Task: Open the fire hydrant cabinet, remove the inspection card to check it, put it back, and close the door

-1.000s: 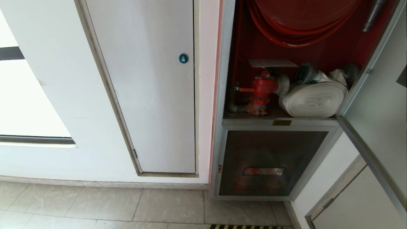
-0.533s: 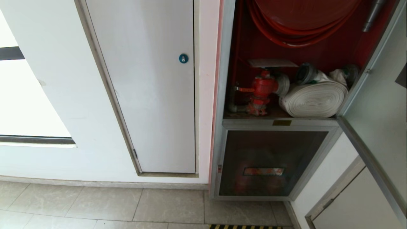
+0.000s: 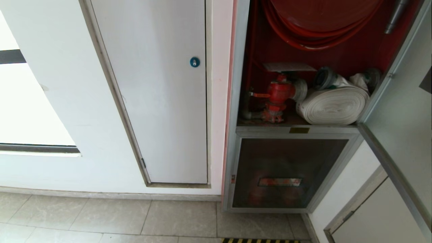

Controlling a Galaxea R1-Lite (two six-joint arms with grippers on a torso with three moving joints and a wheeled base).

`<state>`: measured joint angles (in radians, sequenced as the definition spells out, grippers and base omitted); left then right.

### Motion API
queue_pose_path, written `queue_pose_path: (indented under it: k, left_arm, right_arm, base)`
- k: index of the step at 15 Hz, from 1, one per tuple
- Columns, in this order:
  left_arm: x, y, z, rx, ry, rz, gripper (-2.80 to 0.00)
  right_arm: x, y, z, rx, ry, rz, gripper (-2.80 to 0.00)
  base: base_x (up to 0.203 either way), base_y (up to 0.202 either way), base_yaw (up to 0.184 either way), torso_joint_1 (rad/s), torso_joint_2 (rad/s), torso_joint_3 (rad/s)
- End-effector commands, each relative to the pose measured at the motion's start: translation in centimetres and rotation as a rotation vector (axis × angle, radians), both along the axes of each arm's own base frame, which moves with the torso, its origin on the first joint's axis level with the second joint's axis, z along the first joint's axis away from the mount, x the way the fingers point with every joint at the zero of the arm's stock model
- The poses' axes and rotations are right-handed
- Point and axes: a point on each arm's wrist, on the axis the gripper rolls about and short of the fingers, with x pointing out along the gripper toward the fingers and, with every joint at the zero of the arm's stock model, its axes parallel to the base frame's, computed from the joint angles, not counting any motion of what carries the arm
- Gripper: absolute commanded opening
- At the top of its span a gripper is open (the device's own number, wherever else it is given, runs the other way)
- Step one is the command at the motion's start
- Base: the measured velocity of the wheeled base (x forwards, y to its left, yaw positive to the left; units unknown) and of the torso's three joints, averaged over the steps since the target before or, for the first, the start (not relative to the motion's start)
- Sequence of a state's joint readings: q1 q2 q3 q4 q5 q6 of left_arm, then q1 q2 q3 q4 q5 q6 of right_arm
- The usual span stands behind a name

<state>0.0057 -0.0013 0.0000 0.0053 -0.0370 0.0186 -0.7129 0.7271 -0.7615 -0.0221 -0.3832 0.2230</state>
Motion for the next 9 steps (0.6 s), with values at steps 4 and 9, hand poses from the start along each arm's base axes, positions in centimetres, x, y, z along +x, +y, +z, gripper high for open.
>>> queue_pose_path:
  k: [4, 9]
  left_arm:
    - [0.0, 0.0, 0.0, 0.000, 0.002, 0.001, -2.80]
    - [0.0, 0.0, 0.0, 0.000, 0.002, 0.000, -2.80]
  right_arm:
    - [-0.4, -0.4, 0.2, -0.003, -0.006, -0.113, -2.80]
    - [1.4, -2.8, 0.5, 0.053, 0.037, -0.117, -2.80]
  base:
    - [0.000, 0.000, 0.000, 0.000, 0.00, 0.000]
    - [0.000, 0.000, 0.000, 0.000, 0.00, 0.000]
